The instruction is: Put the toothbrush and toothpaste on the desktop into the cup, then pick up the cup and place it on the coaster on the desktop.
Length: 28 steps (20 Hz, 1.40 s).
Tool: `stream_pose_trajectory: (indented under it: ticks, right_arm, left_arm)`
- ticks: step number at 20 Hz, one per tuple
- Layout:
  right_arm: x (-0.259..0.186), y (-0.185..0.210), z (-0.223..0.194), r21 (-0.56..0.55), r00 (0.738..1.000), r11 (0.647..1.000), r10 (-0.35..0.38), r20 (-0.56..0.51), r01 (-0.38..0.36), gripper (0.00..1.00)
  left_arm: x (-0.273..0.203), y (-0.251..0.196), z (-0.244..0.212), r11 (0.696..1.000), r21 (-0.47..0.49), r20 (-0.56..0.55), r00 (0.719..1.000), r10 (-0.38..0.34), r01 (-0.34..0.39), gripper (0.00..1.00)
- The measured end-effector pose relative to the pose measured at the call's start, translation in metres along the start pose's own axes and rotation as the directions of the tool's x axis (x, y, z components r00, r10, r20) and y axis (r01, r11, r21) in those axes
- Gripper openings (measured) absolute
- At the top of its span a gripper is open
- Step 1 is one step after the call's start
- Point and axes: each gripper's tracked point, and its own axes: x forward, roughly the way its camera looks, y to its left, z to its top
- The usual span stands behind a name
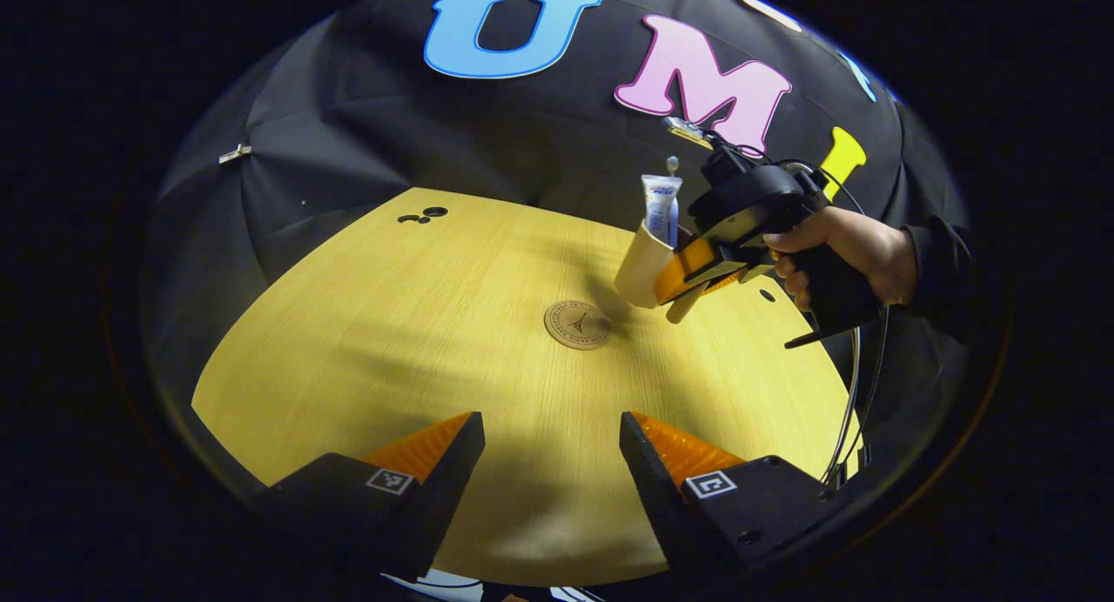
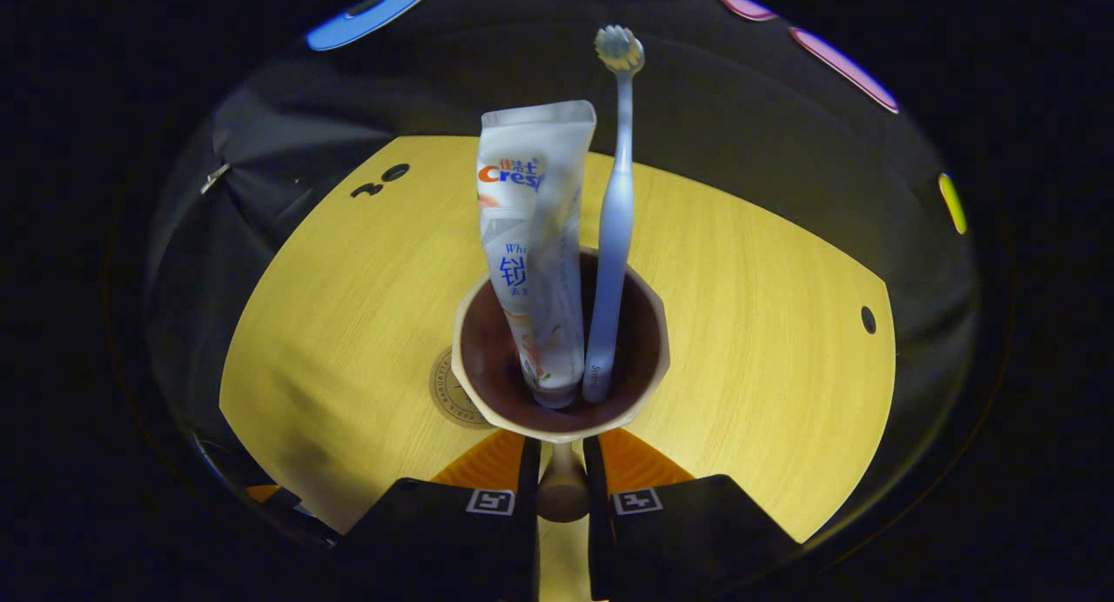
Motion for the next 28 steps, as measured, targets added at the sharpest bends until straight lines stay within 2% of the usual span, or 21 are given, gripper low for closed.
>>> stream_pose_trajectory:
  ticks: [7,14,20,25,28]
  right_arm:
    - [0.001,0.005,-0.004,-0.068,0.998,0.996,0.05,-0.032,-0.052,0.26]
    - [0.0,0.003,-0.008,-0.101,0.996,0.992,0.063,-0.07,-0.07,0.26]
    - [-0.005,0.004,-0.004,-0.085,0.994,0.994,0.053,-0.101,-0.061,0.26]
    - [0.002,0.006,-0.011,-0.035,0.992,0.996,0.073,-0.099,-0.077,0.27]
    - [0.001,0.009,-0.019,-0.056,0.991,0.995,0.076,-0.109,-0.082,0.32]
  left_arm:
    - [0.0,0.023,-0.003,1.0,-0.024,-0.009,1.0,0.015,-0.015,0.97]
    - [0.0,0.03,-0.007,1.0,-0.008,-0.016,1.0,0.019,-0.02,0.97]
    - [-0.002,0.033,-0.01,1.0,0.003,-0.02,1.0,0.023,-0.023,0.97]
    - [-0.002,0.036,-0.015,1.0,0.011,-0.033,0.999,0.029,-0.028,0.98]
    - [-0.002,0.033,-0.013,1.0,0.018,-0.029,0.999,0.025,-0.025,0.97]
